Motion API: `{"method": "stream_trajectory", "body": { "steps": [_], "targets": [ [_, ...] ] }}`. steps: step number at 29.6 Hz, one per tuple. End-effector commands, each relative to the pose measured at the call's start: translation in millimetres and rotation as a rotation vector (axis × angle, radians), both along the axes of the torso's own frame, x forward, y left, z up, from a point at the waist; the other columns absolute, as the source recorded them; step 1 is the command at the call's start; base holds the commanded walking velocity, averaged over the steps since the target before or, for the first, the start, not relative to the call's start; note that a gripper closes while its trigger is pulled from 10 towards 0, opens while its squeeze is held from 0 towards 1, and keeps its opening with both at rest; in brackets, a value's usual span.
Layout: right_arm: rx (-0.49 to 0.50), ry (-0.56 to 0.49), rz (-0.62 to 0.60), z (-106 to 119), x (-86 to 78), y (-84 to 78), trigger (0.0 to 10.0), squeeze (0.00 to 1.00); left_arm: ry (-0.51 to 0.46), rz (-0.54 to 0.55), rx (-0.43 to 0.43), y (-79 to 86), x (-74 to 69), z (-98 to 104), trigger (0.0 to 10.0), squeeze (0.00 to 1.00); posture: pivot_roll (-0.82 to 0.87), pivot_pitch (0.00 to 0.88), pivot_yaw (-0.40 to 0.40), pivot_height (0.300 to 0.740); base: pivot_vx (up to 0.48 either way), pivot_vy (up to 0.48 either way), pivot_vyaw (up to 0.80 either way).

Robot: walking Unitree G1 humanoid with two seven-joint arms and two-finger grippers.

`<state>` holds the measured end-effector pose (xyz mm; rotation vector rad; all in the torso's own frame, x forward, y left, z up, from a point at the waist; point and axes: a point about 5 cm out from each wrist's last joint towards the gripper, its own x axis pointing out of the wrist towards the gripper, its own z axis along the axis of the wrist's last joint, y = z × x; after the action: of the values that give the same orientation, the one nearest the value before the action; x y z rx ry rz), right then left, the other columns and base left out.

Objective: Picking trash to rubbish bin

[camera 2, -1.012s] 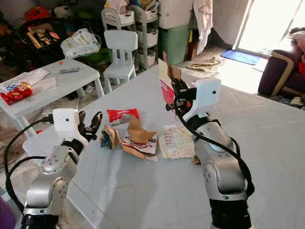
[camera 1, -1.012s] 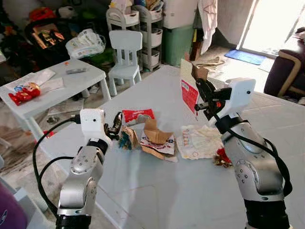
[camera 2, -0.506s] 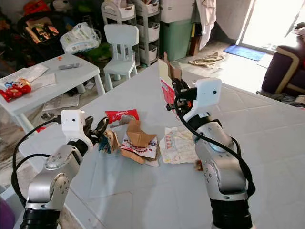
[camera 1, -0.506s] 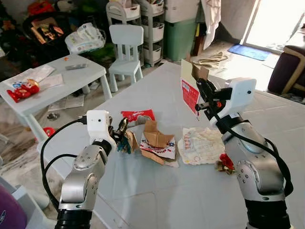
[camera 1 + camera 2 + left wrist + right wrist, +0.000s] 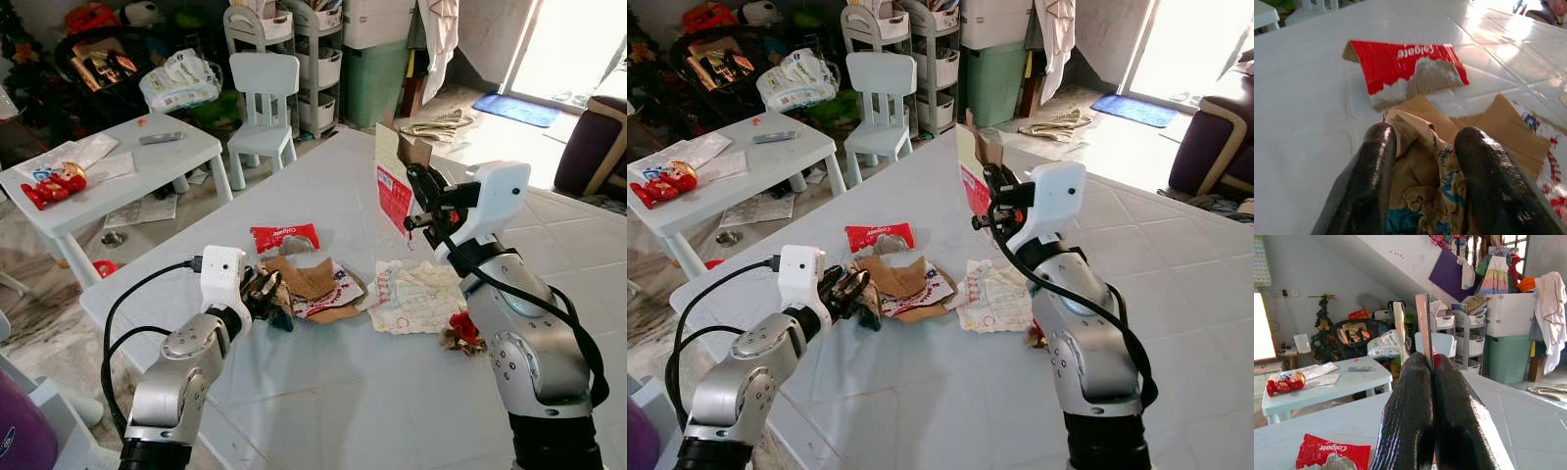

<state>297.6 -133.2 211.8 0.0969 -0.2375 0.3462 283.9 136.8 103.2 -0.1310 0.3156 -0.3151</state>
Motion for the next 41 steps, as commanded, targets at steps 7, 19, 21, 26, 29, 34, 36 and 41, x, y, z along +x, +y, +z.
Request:
{"method": "stream_trajectory", "body": {
  "steps": [7, 19, 21, 26, 29, 34, 36, 41],
  "targets": [
    [-0.001, -0.010, 0.010, 4, -1.3, 0.3, 0.0, 0.00, 0.023, 0.014, 0.021, 5.2, -8.1, -5, 0.0, 0.00, 0.03, 0.020, -0.016, 0.740, 0.000, 0.000, 0.00],
    [0.000, -0.007, 0.018, 3, -0.1, 2.7, 0.0, 0.00, -0.007, 0.037, 0.023, 5.0, -10.2, -1, 0.0, 0.00, 0.04, 0.017, -0.013, 0.740, 0.000, 0.000, 0.00],
    [0.001, -0.008, 0.019, 3, 0.3, 2.9, 0.0, 0.00, -0.012, 0.042, 0.026, 5.7, -10.6, -1, 0.0, 0.00, 0.04, 0.016, -0.013, 0.740, 0.000, 0.000, 0.00],
    [0.000, -0.009, 0.022, 3, 1.2, 3.1, 0.0, 0.00, -0.043, 0.065, 0.028, 6.7, -10.7, 3, 0.0, 0.00, 0.04, 0.013, -0.015, 0.740, 0.000, 0.000, 0.00],
    [0.000, -0.009, 0.024, 3, 1.6, 3.4, 0.0, 0.00, -0.060, 0.076, 0.027, 6.5, -10.5, 5, 0.0, 0.00, 0.05, 0.011, -0.016, 0.740, 0.000, 0.000, 0.00],
    [0.002, -0.007, 0.030, 3, 1.6, 4.2, 0.0, 0.00, -0.168, 0.129, 0.027, 6.4, -10.4, 21, 0.0, 0.00, 0.05, 0.007, -0.020, 0.740, 0.000, 0.000, 0.00],
    [0.003, -0.007, 0.030, 3, 1.6, 4.2, 0.0, 0.00, -0.193, 0.138, 0.033, 6.3, -10.6, 24, 0.0, 0.00, 0.05, 0.007, -0.020, 0.740, 0.000, 0.000, 0.00],
    [0.004, -0.009, 0.032, 3, 2.1, 3.7, 0.0, 0.00, -0.341, 0.219, 0.098, 9.6, -13.5, 43, 0.0, 0.00, 0.05, 0.004, -0.023, 0.740, 0.000, 0.000, 0.00]
  ]
}}
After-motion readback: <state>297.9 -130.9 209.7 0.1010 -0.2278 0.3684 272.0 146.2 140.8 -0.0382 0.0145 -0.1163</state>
